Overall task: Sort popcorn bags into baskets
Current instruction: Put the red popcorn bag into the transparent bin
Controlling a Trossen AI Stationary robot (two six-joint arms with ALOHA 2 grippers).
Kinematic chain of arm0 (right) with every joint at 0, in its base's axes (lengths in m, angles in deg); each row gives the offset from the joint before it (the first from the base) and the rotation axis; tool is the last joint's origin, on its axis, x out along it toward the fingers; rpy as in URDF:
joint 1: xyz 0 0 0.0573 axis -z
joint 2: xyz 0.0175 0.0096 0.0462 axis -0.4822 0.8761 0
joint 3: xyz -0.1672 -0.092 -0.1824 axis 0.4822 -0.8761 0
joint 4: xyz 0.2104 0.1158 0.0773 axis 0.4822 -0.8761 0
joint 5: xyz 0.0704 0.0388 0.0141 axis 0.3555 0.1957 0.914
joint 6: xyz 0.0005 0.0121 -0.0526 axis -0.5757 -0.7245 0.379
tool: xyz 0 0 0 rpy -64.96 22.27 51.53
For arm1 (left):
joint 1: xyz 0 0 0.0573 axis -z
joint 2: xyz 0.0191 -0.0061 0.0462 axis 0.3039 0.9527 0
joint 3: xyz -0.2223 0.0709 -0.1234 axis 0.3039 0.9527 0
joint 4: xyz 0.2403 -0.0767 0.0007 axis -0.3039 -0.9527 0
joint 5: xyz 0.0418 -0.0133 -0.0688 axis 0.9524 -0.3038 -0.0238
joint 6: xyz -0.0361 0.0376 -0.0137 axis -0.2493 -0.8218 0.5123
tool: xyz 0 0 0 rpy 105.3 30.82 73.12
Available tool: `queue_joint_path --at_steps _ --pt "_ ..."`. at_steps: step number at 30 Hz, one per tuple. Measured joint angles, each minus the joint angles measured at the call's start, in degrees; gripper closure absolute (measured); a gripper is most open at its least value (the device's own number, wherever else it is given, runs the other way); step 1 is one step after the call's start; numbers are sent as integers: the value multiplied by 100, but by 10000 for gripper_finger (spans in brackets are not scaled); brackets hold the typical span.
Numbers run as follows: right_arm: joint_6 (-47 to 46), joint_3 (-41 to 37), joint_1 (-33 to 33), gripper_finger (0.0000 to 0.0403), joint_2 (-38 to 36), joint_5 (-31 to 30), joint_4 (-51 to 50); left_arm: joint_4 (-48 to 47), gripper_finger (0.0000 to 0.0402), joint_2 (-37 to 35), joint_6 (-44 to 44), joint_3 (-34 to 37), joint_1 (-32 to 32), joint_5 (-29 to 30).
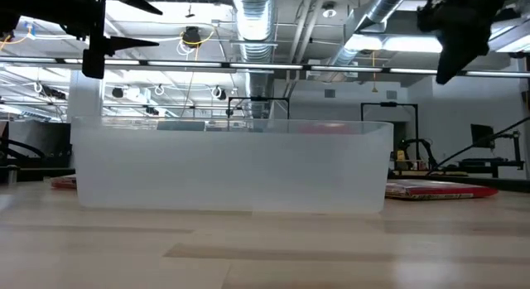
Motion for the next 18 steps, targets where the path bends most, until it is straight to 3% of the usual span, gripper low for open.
queue_joint_path --at_steps 4,7,10,13,18 --pt "343 0 76 314 499 15 162 0 180 0 -134 0 0 43" --pt "749 0 132 294 985 497 237 2 180 0 -135 0 0 32" --pt "819 0 184 244 1474 816 202 2 180 2 -143 0 0 1" --pt "981 -2 170 178 2007 608 293 2 180 4 -260 0 0 -17" --pt "2333 -4 170 88 2676 665 1044 -21 180 4 -404 0 0 -51"
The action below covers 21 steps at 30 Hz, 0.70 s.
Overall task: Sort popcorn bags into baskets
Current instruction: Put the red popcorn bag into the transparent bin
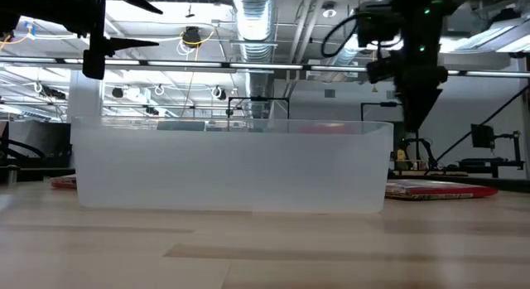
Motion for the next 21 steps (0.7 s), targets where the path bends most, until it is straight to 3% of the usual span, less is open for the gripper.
queue_joint_path --at_steps 4,9,12,21 --pt "1226 2 82 63 269 576 472 -197 180 0 5 0 0 -20" --pt "2053 -168 328 71 471 1119 628 -474 180 2 13 0 0 -158" --pt "2215 -622 411 78 469 1528 980 -543 180 2 18 0 0 -211" --pt "2342 -1793 406 77 471 1619 2242 -634 180 2 19 0 0 -167"
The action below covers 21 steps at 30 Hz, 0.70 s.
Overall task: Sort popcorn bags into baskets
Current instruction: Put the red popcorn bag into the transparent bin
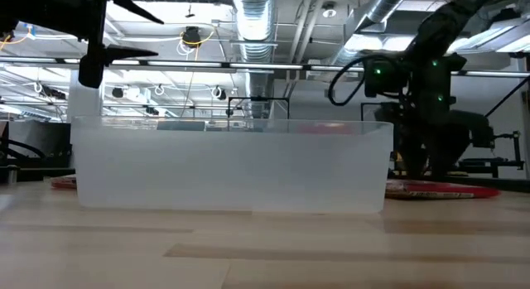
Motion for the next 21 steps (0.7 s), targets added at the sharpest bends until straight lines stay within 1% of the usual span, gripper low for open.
queue_joint_path --at_steps 2,6,10,13,15,17,21 --pt "11 -105 -16 77 -4 21 117 -24 180 -2 20 0 0 16" --pt "121 -212 -104 88 -19 252 145 -141 180 -2 143 0 0 22" --pt "31 -236 -285 108 -17 379 151 -240 180 0 238 0 0 25" --pt "-32 -239 -336 132 -15 459 153 -386 180 -2 339 0 0 30" --pt "-48 -241 -367 158 -13 485 144 -499 180 0 459 2 0 33" --pt "-83 -246 -369 193 -9 527 130 -617 180 -2 602 2 0 36" --pt "-123 -252 -367 283 -2 590 95 -755 180 -2 799 2 0 36"
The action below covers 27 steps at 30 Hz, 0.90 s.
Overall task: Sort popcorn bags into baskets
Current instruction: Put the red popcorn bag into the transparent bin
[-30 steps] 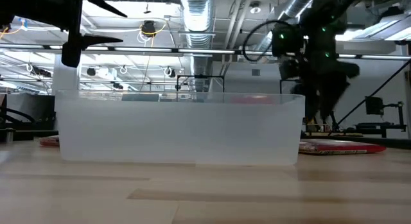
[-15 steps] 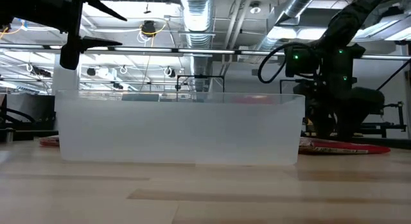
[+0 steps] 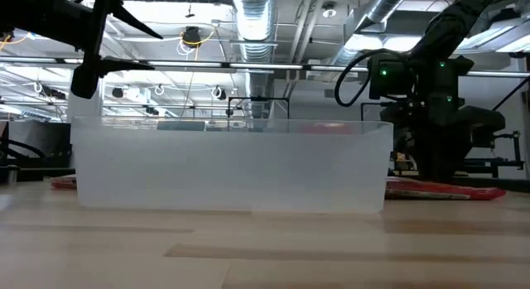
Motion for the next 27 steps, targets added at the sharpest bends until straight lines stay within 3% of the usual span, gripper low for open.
queue_joint_path --at_steps 4,6,17,27 --pt "-193 -7 -2 368 2 -70 -92 -19 180 0 24 0 0 0" --pt "-395 -5 -3 390 2 -169 -131 -21 180 2 24 0 0 0" --pt "-1104 146 286 398 -568 -326 -487 -21 180 1 131 0 0 -3" --pt "-1531 427 1064 399 -1385 -617 -469 -21 180 2 236 0 0 -6"
